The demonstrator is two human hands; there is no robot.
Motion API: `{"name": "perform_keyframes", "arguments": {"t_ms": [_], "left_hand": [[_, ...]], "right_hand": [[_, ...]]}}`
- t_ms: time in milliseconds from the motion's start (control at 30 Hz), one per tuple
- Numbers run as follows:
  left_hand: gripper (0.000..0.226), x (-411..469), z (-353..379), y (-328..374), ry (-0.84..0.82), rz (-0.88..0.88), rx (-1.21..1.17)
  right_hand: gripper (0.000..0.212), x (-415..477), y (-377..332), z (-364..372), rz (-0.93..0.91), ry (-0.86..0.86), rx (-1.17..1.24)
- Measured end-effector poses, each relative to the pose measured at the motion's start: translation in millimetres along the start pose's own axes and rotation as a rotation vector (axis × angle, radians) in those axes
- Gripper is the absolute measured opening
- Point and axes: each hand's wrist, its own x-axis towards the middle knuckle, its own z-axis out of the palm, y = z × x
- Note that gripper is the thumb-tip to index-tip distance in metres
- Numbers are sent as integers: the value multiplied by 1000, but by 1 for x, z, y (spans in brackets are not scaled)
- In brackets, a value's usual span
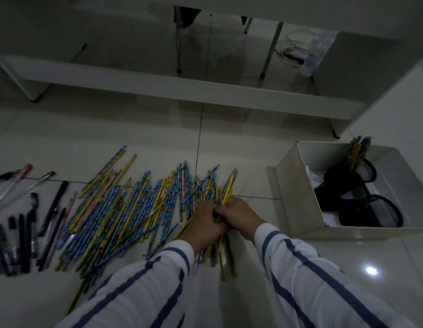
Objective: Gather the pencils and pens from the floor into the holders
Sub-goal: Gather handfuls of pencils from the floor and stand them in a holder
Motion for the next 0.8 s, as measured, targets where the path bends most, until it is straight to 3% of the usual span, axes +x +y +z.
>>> {"name": "perform_keyframes", "arguments": {"t_ms": [133, 300, 400, 500, 633, 800], "left_hand": [[20, 7, -8, 3, 33, -111, -143], [31, 9, -14, 3, 80, -176, -215], [46, 4, -17, 6, 89, -219, -215], [58, 3, -19, 3, 127, -266, -230], [53, 3, -20, -10, 155, -313, -248], [56, 6, -15, -17, 165, -397, -246]], "right_hand": [[43, 2, -19, 6, -23, -65, -219], [43, 2, -35, 11, -75, -134, -414], [43, 3, -30, 6, -95, -13, -443], [48, 10, 0, -13, 81, 237, -401], [74, 1, 36, -24, 378, 266, -412], [74, 0, 37, -2, 280, 262, -382]]}}
